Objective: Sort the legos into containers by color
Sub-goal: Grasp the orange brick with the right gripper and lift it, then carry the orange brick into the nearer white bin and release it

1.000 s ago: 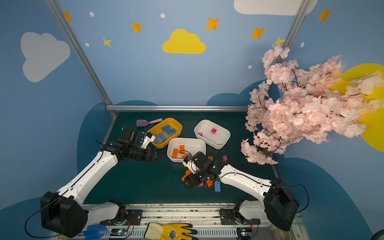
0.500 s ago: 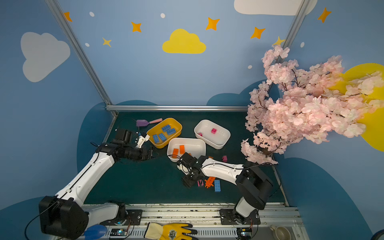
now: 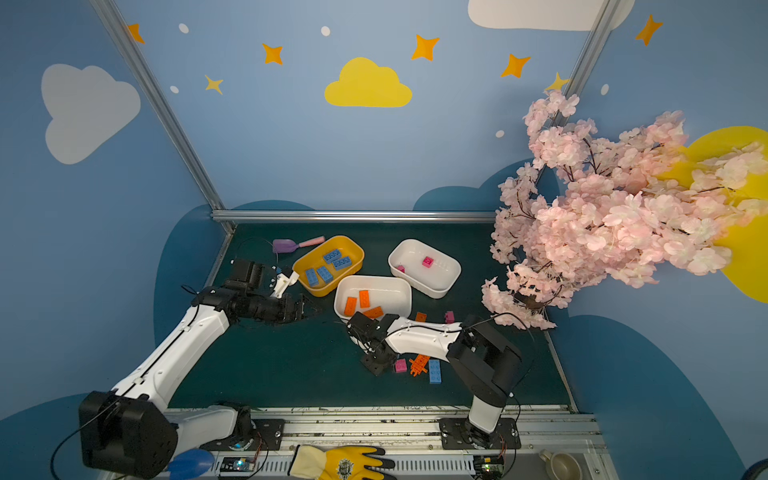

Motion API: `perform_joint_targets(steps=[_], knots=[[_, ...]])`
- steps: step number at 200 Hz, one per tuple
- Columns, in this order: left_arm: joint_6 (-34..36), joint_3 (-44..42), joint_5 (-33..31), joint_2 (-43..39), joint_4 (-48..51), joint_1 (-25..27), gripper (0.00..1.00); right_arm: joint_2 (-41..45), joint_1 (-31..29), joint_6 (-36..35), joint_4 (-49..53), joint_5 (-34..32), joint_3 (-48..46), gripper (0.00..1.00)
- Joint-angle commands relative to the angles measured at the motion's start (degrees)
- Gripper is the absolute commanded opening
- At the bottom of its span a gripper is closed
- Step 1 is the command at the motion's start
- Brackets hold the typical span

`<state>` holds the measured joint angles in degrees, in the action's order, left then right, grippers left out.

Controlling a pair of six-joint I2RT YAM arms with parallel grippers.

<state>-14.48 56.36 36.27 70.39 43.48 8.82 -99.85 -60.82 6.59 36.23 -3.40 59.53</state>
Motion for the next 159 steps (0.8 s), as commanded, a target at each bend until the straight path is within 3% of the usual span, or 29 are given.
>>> perform_joint_targets(steps=[1,53,86,136,159], knots=[[1.3,-0.5,0.2,-0.5,0.8,-0.4,1.0,-0.3,-0.7,0.2,1.8,-2.0,0.8,0.32],[1.6,0.8,0.8,-1.1,1.8,-0.9,1.0,10.6,1.3,3.5,6.7,0.9,3.0,0.24],[1.2,1.1,2.2,-1.4,1.1,-1.0,1.0,15.2,8.3,-0.8,10.7,3.7,8.1,0.23],[0.7,1.7,2.7,-1.8,1.2,-1.2,1.0,5.7,19.6,-14.0,12.7,6.7,21.5,0.23],[0.2,1.8,3.1,-2.1,0.6,-1.2,1.0,-2.5,22.3,-14.2,15.0,7.2,29.8,0.23]])
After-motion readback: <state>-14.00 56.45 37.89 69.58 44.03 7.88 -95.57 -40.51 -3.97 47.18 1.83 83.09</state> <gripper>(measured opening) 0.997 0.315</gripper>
